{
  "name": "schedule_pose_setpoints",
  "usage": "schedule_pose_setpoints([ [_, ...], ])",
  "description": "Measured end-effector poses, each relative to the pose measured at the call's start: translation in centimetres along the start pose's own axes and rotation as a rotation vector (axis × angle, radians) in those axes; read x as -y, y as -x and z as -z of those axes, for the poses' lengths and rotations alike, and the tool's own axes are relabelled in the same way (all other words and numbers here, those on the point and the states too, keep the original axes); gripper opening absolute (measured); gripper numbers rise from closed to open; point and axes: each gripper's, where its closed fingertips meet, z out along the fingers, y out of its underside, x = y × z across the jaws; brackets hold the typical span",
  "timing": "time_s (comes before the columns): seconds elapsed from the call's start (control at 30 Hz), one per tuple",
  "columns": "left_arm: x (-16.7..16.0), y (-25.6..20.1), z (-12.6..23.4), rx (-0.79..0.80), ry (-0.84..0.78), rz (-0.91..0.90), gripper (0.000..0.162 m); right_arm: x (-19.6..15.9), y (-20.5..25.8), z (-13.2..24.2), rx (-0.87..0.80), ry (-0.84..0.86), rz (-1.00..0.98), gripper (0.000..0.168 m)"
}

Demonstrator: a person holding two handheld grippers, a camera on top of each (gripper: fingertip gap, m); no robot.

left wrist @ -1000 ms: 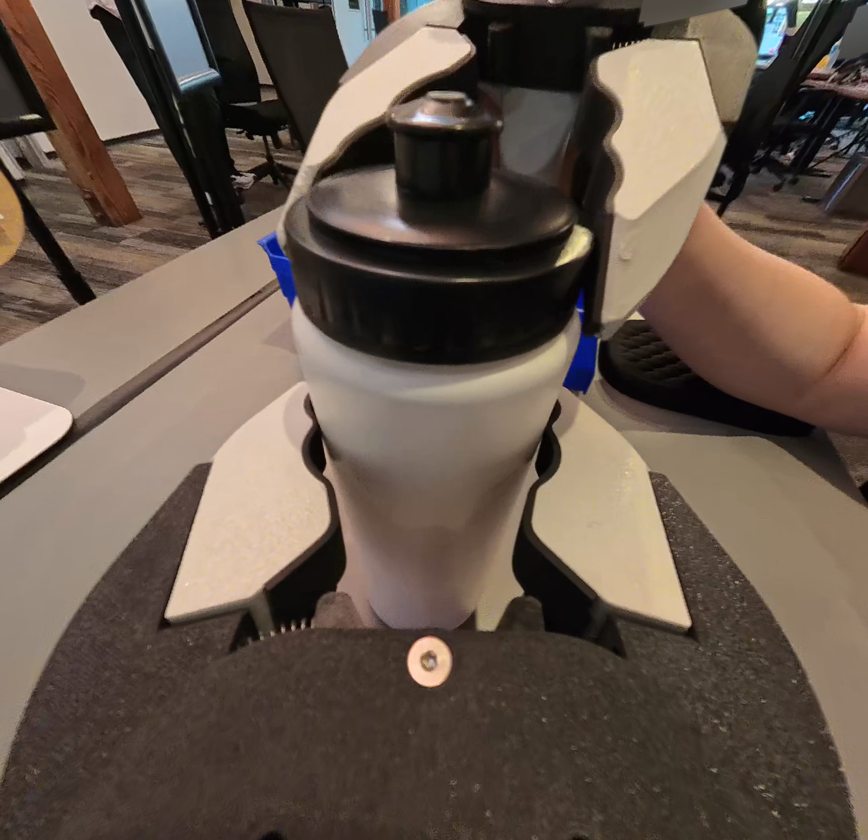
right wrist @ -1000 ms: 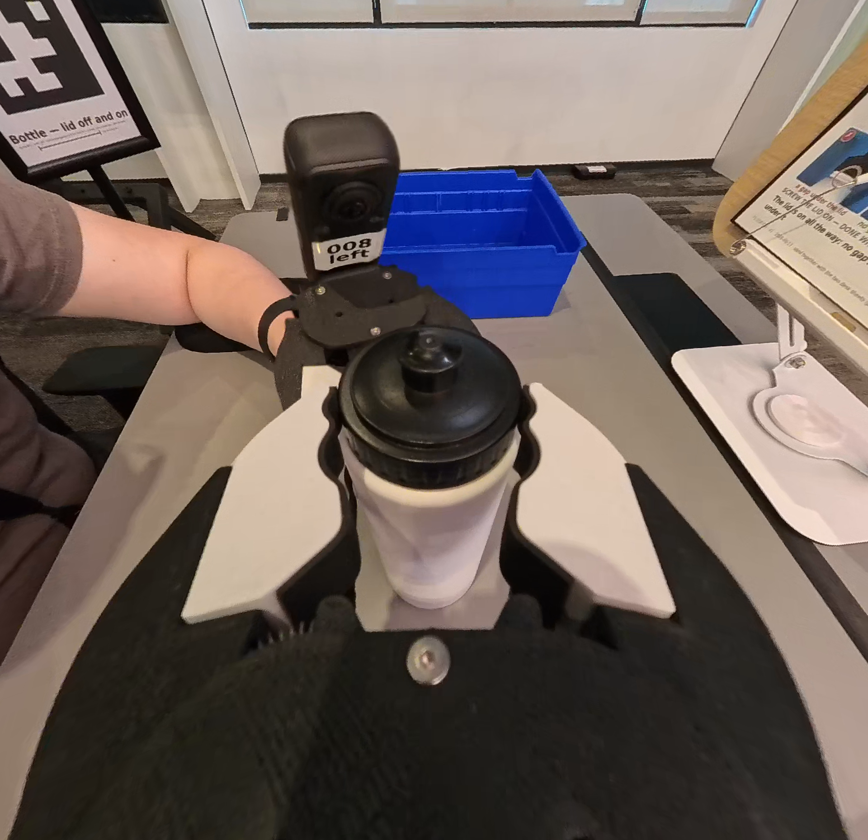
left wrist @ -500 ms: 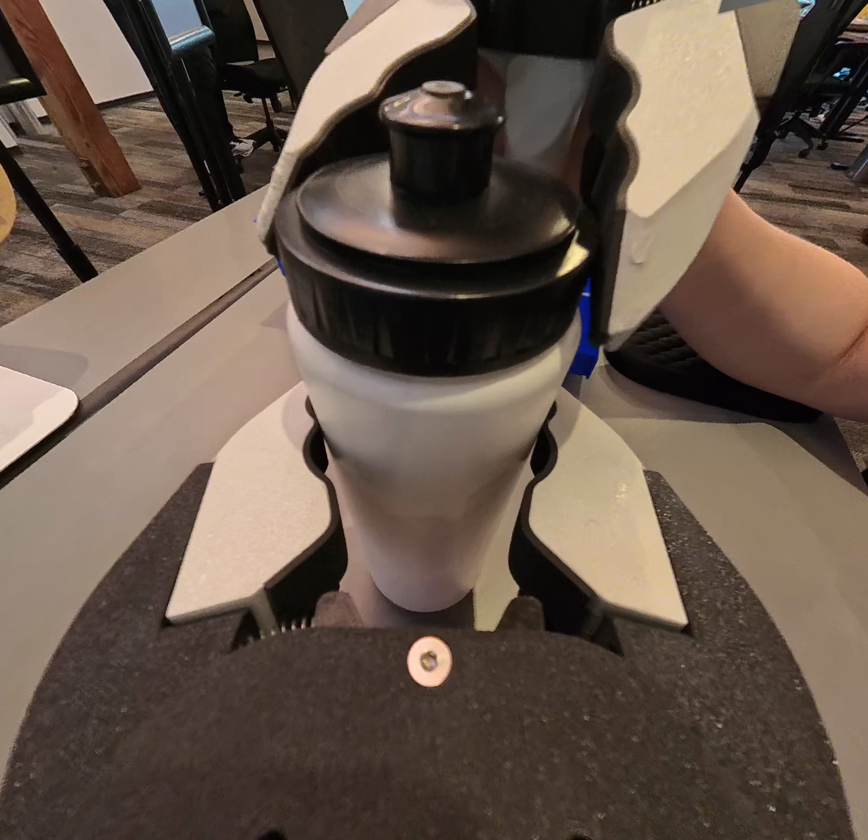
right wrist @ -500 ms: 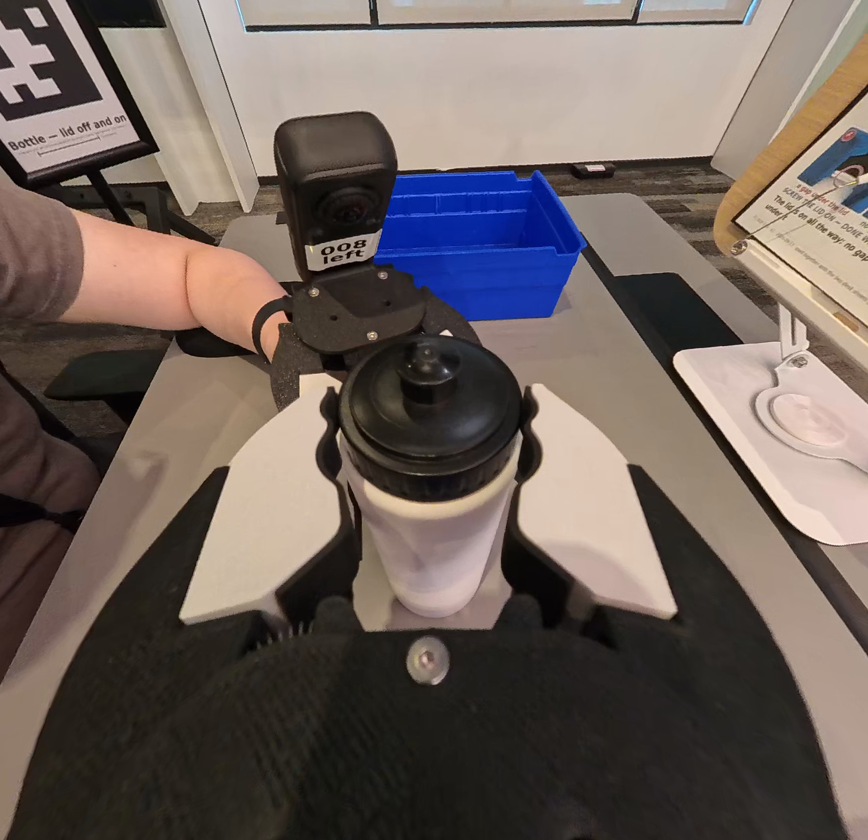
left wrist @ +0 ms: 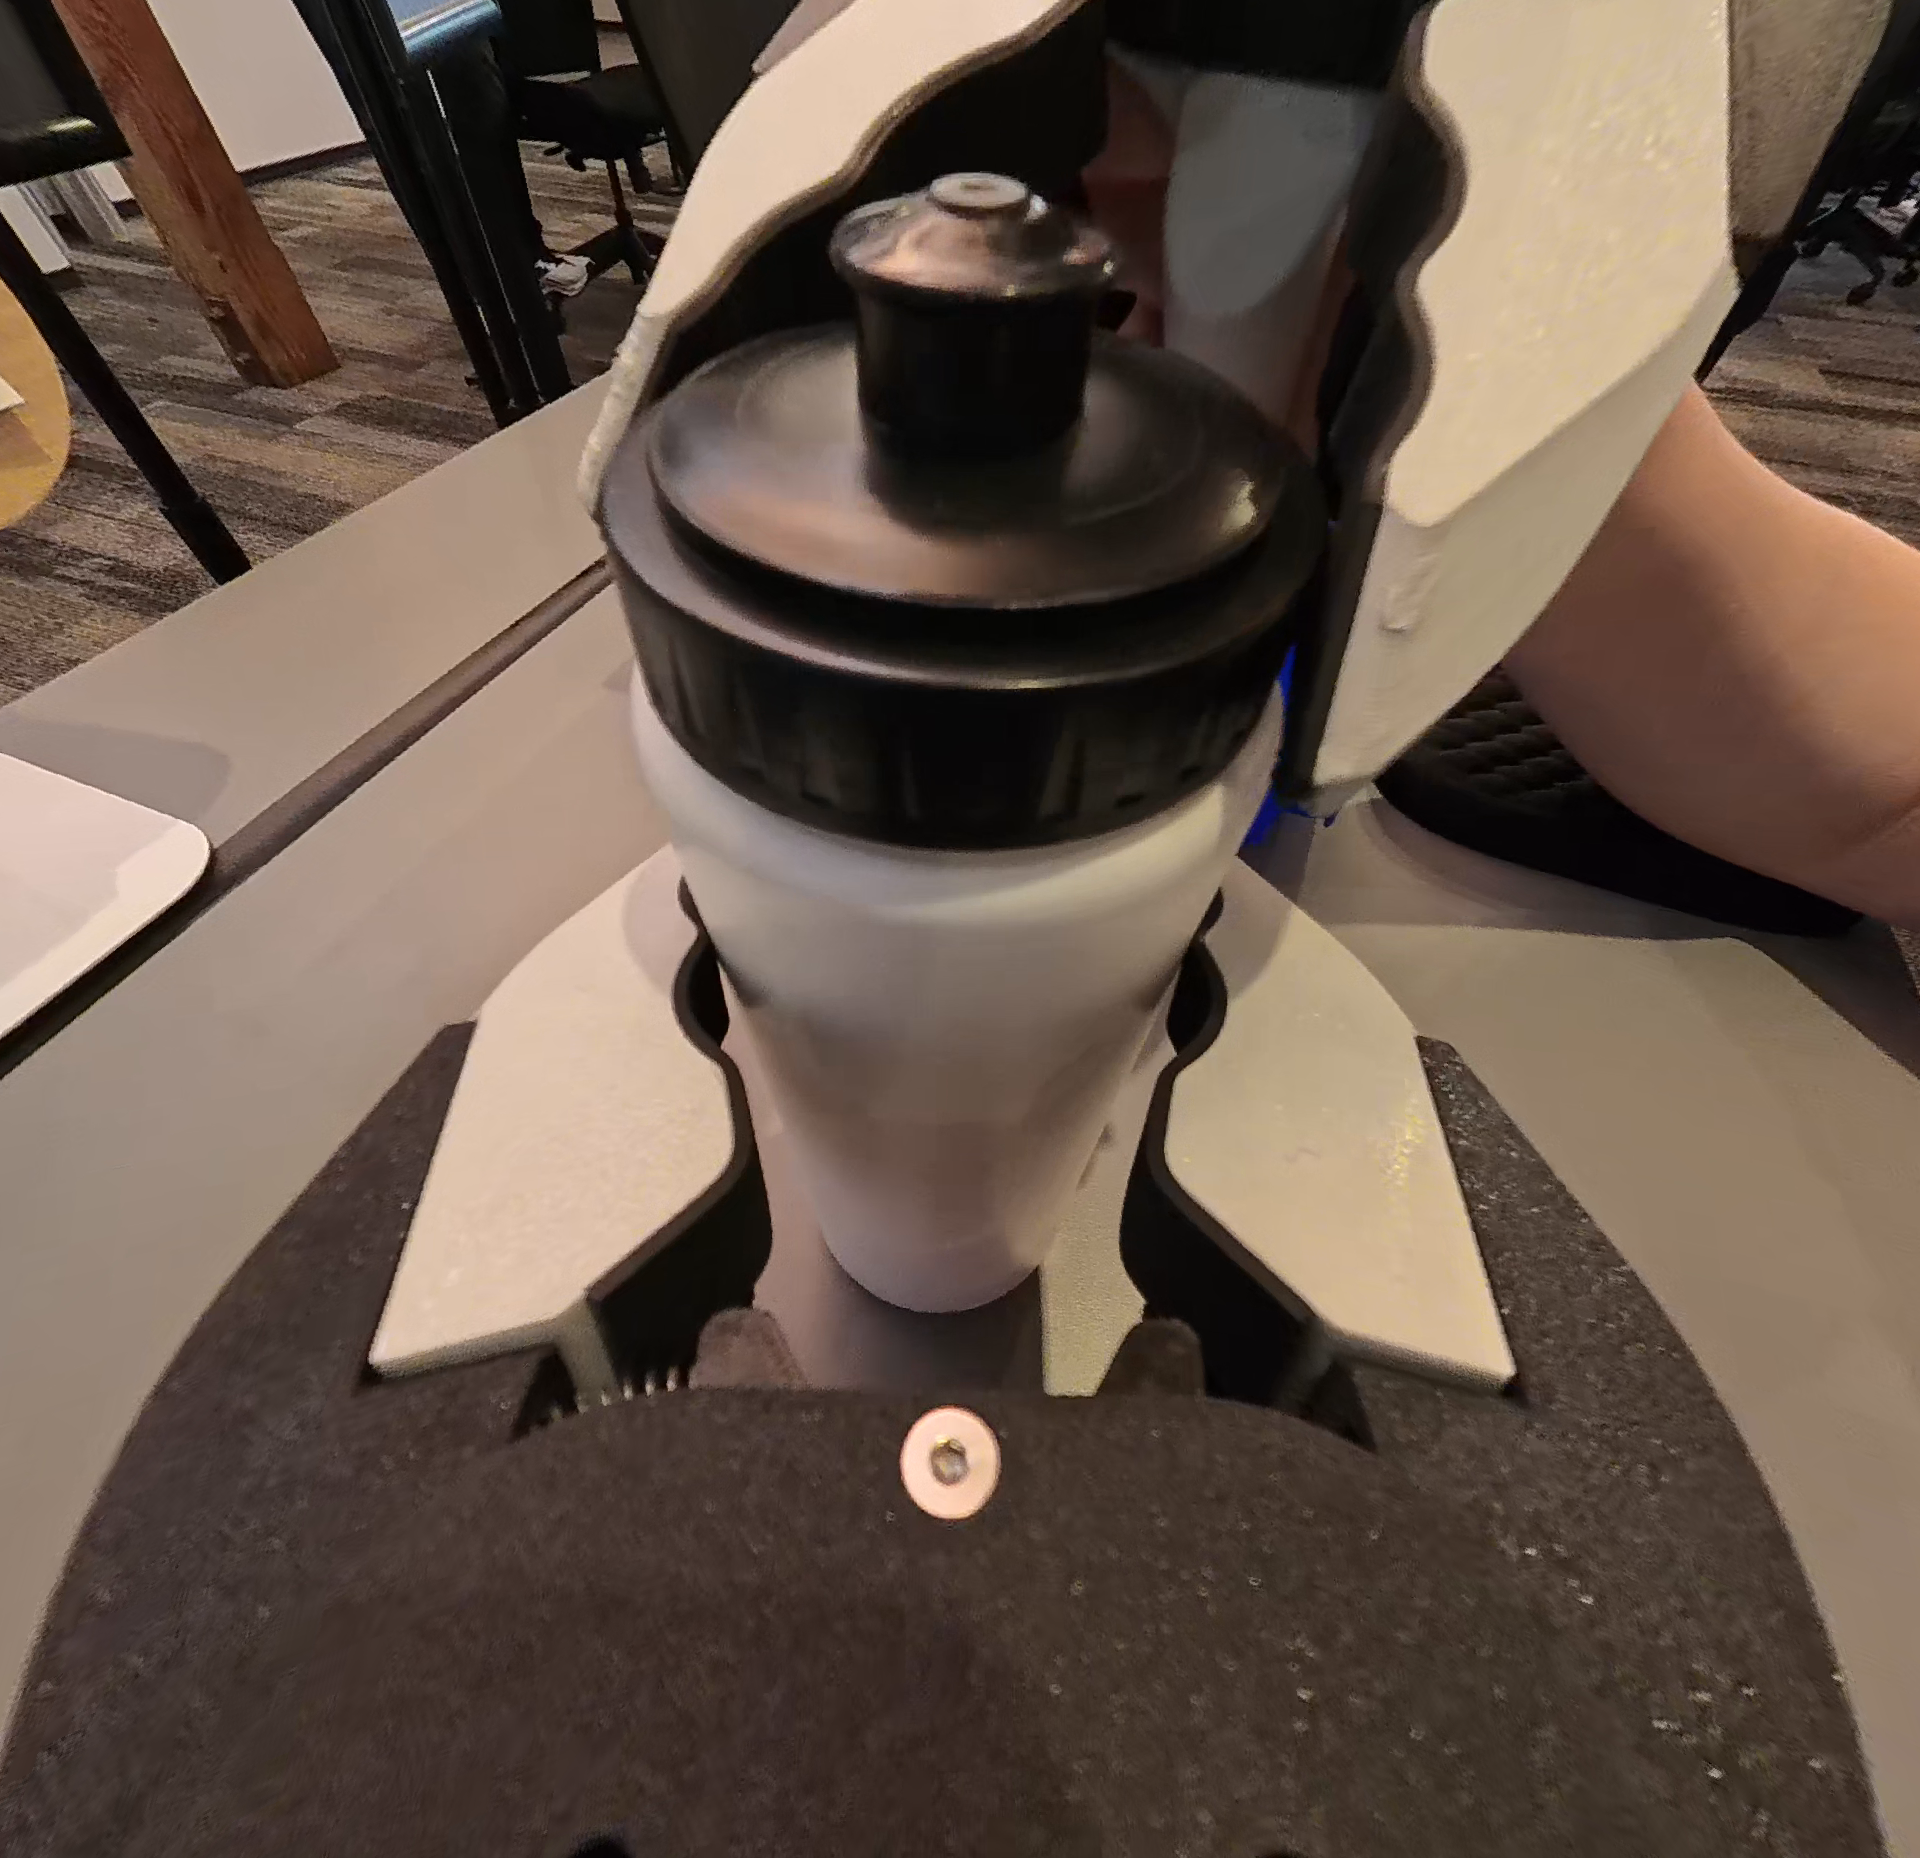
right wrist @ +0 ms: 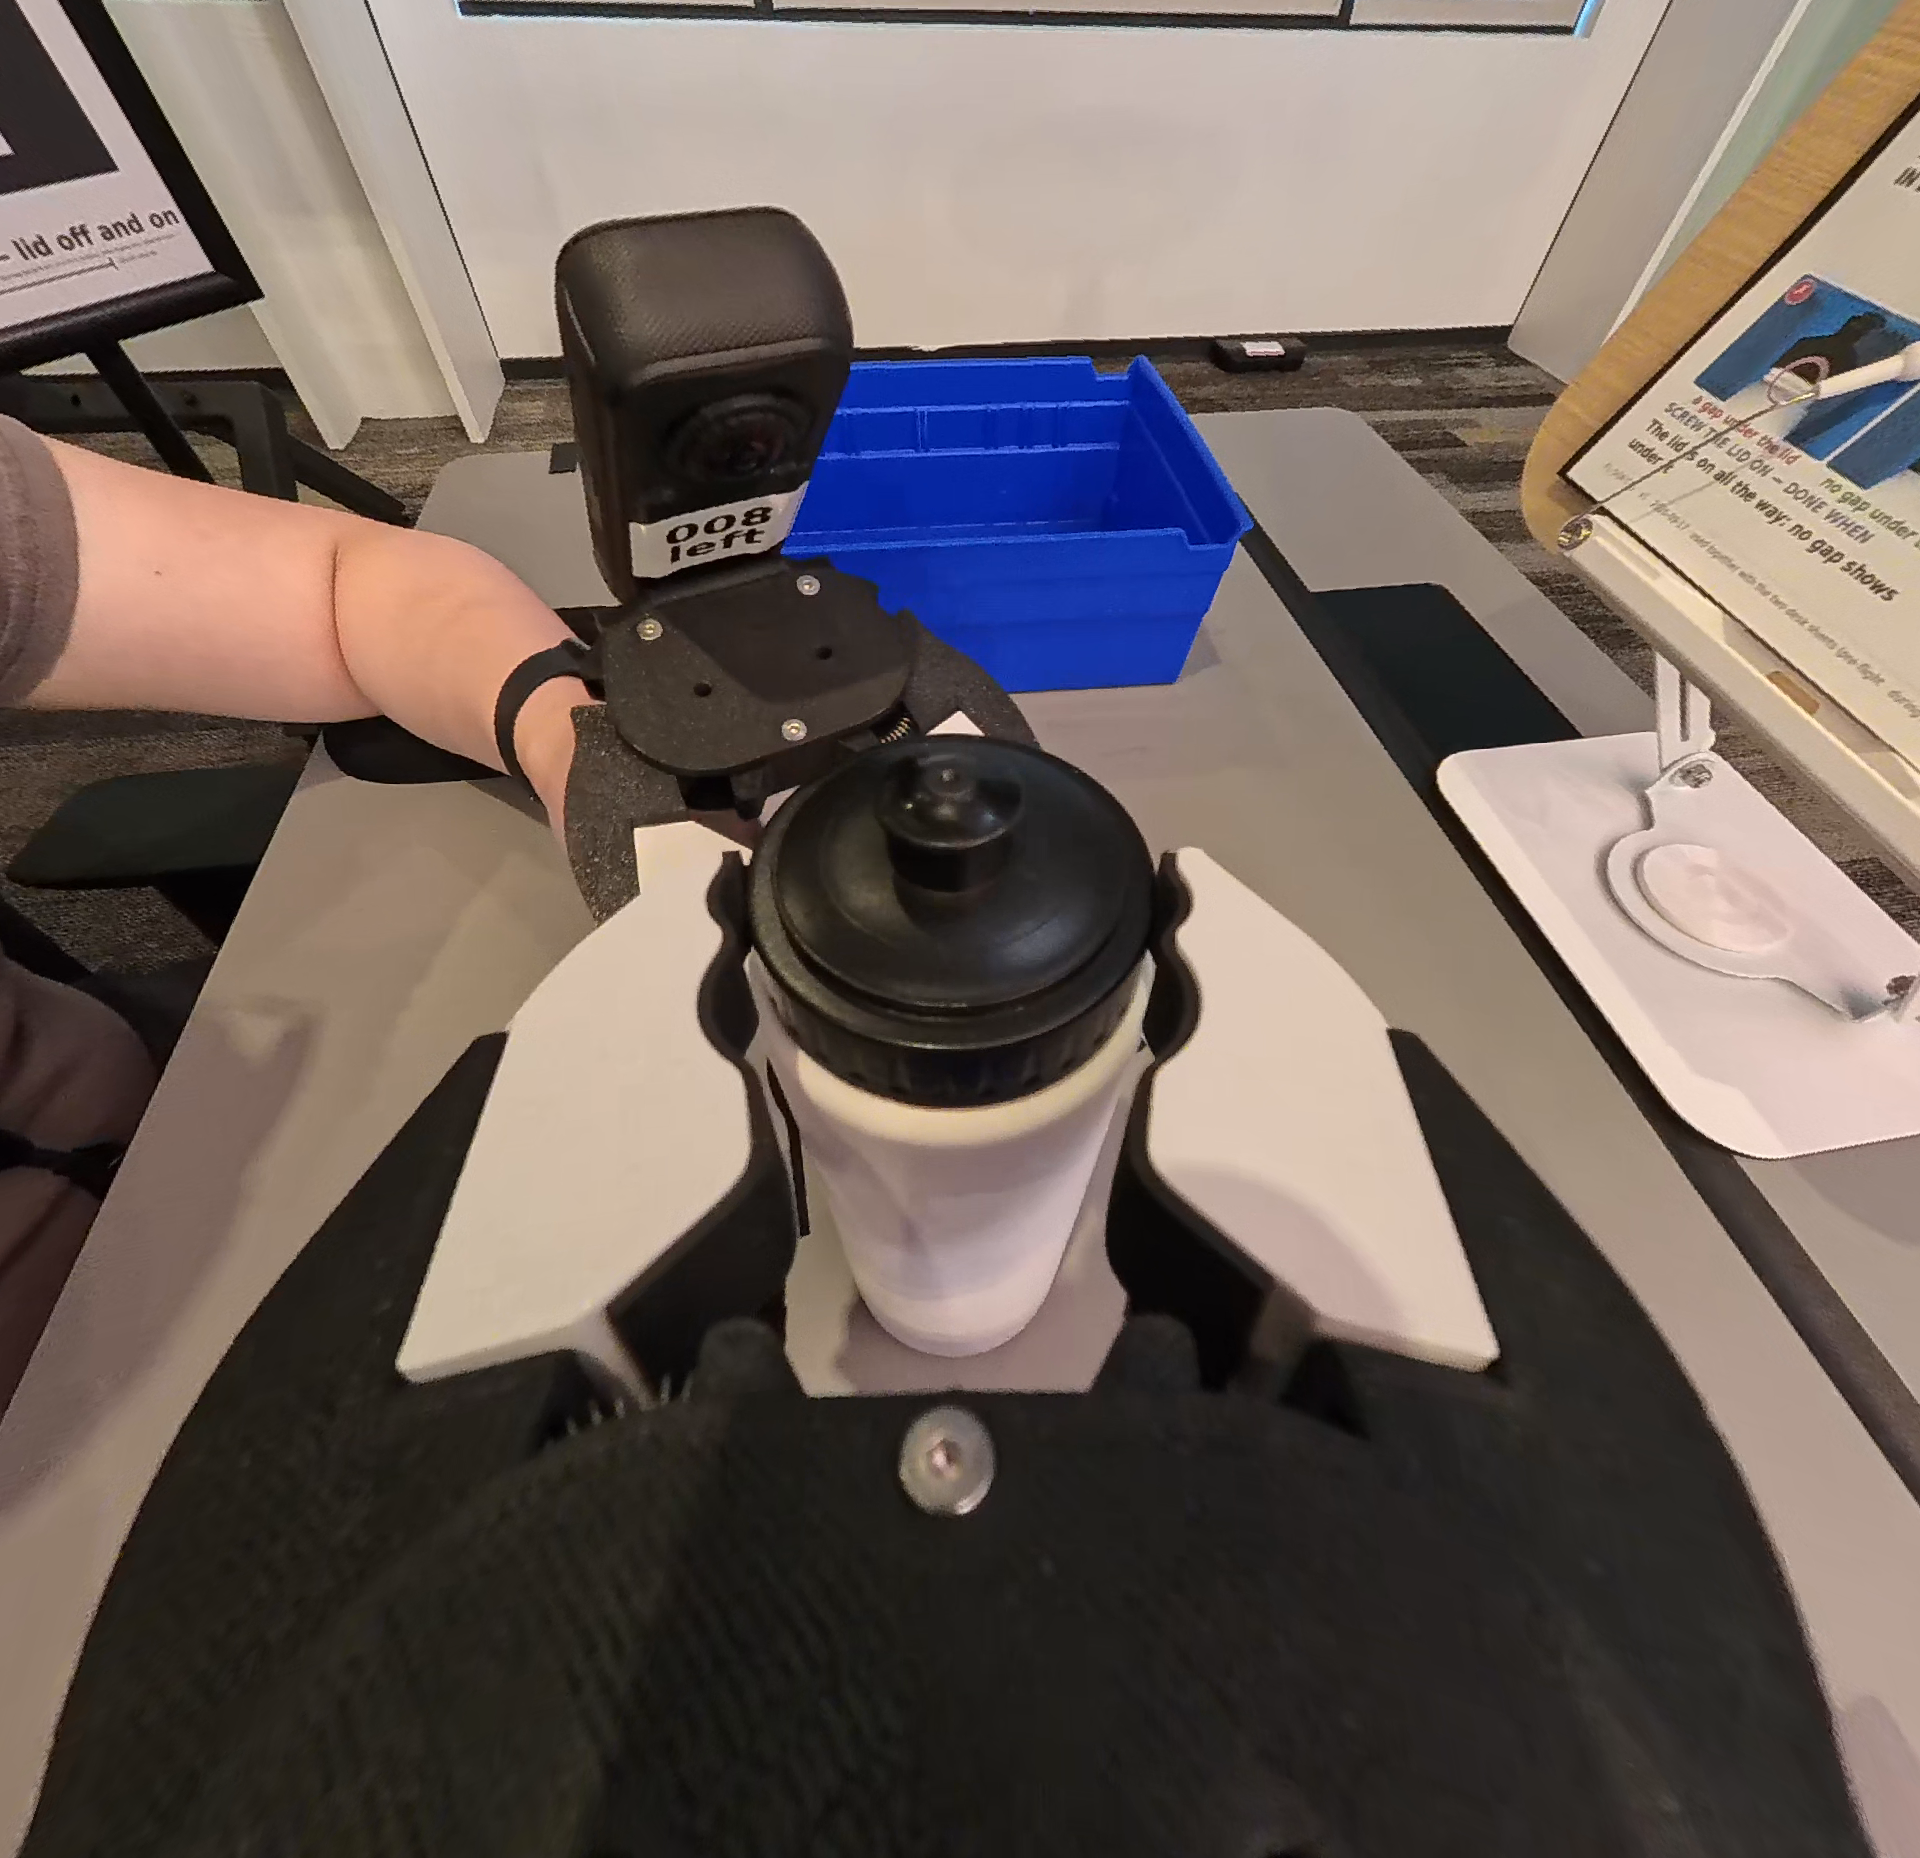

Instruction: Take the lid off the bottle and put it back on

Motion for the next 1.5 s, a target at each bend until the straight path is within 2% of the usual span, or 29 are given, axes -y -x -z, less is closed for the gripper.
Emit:
schedule_pose_setpoints([
  [0.3,0.0,0.6,0.1,0.039,0.004,0.015,0.085,0.1,-0.4,-0.1,-0.038,-0.009,-0.004,0.075],
  [0.53,0.0,0.0,0.1,0.033,0.032,-0.045,0.086,0.3,0.3,0.3,-0.053,0.018,0.154,0.075],
  [0.77,-0.1,0.1,0.2,0.011,0.03,-0.001,0.085,0.3,-0.1,0.0,-0.062,0.007,0.088,0.076],
  [1.2,-0.2,0.3,0.2,0.042,0.058,0.015,0.085,0.4,-0.2,-0.1,-0.078,0.009,0.081,0.076],
  [1.33,0.2,0.3,0.0,0.038,-0.011,-0.005,0.086,0.5,-0.2,0.0,-0.059,-0.028,0.095,0.075],
  [1.37,0.4,0.3,-0.1,0.03,-0.047,-0.012,0.091,0.6,-0.2,-0.1,-0.043,-0.055,0.081,0.075],
  [1.43,0.3,0.5,-0.7,0.046,-0.077,-0.02,0.113,0.7,0.1,-0.4,0.007,-0.096,0.047,0.075],
  [1.5,-0.2,0.3,-1.1,0.031,-0.06,-0.039,0.111,0.9,0.4,-0.5,0.042,-0.12,0.03,0.075],
])
